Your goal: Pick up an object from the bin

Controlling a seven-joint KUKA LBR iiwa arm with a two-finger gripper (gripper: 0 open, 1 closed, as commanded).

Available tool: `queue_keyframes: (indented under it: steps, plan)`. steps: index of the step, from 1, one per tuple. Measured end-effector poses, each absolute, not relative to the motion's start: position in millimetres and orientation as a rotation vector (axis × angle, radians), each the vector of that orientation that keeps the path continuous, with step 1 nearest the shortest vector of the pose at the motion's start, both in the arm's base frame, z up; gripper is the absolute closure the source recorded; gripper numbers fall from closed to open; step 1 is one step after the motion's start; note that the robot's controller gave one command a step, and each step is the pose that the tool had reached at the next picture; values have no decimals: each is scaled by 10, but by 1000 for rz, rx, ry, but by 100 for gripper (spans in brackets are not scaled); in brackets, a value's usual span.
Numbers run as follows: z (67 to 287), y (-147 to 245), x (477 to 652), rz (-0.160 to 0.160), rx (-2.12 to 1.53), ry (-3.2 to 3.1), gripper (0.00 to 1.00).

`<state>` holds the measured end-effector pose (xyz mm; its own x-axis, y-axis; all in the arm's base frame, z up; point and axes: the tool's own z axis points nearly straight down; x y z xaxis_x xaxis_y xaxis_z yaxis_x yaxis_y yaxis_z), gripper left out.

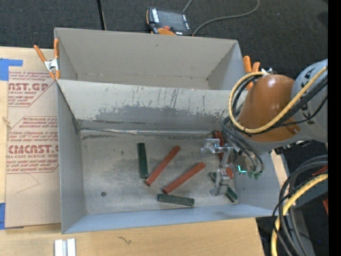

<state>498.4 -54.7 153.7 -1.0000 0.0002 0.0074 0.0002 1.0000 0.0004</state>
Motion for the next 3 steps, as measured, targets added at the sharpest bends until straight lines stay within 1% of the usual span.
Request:
queue_keyframes:
  steps: [1, 2, 3]
  plan:
    - [670, -151, 5836, -4, -266, -3132, 0]
    - [700, -172, 5830, 0, -268, -3133, 100]
    - [698, -174, 5828, 1, -268, -3132, 0]
